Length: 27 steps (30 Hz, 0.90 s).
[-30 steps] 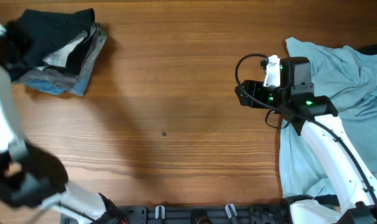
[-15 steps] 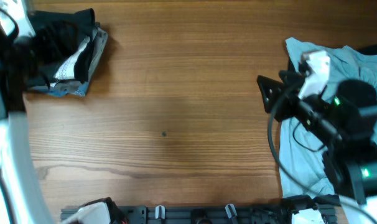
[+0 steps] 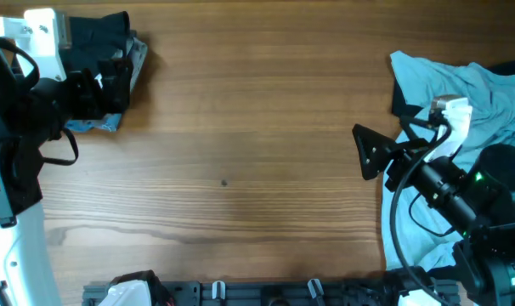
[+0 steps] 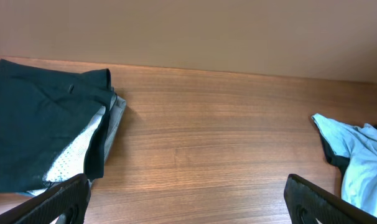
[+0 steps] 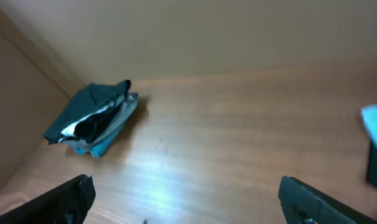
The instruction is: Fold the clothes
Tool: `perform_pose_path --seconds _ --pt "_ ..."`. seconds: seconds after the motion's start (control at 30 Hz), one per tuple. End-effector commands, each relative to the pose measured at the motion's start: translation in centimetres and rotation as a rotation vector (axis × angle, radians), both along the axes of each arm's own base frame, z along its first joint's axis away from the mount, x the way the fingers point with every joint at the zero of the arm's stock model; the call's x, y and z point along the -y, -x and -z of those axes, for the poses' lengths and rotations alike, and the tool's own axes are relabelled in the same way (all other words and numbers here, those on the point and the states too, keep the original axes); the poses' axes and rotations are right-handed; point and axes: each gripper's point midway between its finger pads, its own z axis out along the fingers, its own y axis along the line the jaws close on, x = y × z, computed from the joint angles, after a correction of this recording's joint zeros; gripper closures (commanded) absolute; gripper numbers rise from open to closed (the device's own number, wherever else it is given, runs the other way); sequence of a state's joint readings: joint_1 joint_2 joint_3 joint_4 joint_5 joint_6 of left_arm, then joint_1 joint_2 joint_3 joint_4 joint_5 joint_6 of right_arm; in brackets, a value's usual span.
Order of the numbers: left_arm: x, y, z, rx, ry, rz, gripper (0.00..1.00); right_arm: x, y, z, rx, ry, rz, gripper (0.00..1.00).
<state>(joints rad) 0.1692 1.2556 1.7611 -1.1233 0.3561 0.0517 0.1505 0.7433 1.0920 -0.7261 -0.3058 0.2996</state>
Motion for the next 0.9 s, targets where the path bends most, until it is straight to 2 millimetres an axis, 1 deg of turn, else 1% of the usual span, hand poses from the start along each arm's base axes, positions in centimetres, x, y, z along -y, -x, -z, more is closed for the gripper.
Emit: perform_pose_path --seconds 0.0,0.03,0.07,0.1,0.13,0.17,0.23,0.27,0.3,0.4,0.47,0.5,0.6,0.67,0.73,0.77,0.87 --pt "0.0 0.1 0.1 0.002 -0.024 0.010 0.00 1.2 0.4 -2.3 0.098 0.047 0.049 0.00" --pt "0.0 0.1 0.1 0.002 -0.024 0.010 0.00 1.3 1.6 -3.6 0.189 0.145 0.012 0.00" --pt "0.0 0.1 0.1 0.002 -0.023 0.010 0.00 1.6 2.9 -4.0 0.238 0.207 -0.001 0.00" --pt "0.0 0.1 0.1 0.002 -0.024 0.010 0.00 2.3 3.9 -3.8 0.258 0.253 0.014 0.00" --pt "0.0 0.1 0.1 0.002 -0.024 0.010 0.00 2.9 4.6 -3.3 0.262 0.264 0.044 0.00" --pt "0.0 0.1 0.1 0.002 -0.023 0.010 0.00 3.5 5.3 -2.4 0.270 0.271 0.073 0.00" --pt "0.0 0.1 0.1 0.002 -0.023 0.010 0.00 4.5 5.8 -1.2 0.313 0.272 0.125 0.00" --pt "0.0 0.1 0.1 0.002 -0.023 0.010 0.00 5.3 5.8 0.2 0.350 0.274 0.176 0.00" --pt "0.0 0.1 0.1 0.002 -0.023 0.010 0.00 5.8 5.5 2.4 0.370 0.268 0.206 0.00" --pt "0.0 0.1 0.1 0.002 -0.023 0.010 0.00 6.0 4.6 7.2 0.368 0.181 0.243 0.00" --pt "0.0 0.1 0.1 0.002 -0.024 0.010 0.00 5.9 3.7 9.1 0.430 0.172 0.246 0.00" --pt "0.0 0.1 0.1 0.002 -0.023 0.010 0.00 5.9 3.0 10.4 0.415 0.177 0.245 0.00" --pt "0.0 0.1 0.1 0.002 -0.023 0.010 0.00 5.9 2.1 13.5 0.371 0.185 0.241 0.00" --pt "0.0 0.1 0.1 0.002 -0.023 0.010 0.00 5.9 1.2 14.8 0.395 0.164 0.247 0.00" --pt "0.0 0.1 0.1 0.002 -0.023 0.010 0.00 5.9 0.4 15.0 0.462 0.089 0.271 0.00" --pt "0.0 0.1 0.1 0.002 -0.023 0.010 0.00 6.1 0.2 15.6 0.458 0.066 0.289 0.00" --pt "0.0 0.1 0.1 0.002 -0.023 0.010 0.00 6.2 0.1 16.3 0.432 0.075 0.287 0.00"
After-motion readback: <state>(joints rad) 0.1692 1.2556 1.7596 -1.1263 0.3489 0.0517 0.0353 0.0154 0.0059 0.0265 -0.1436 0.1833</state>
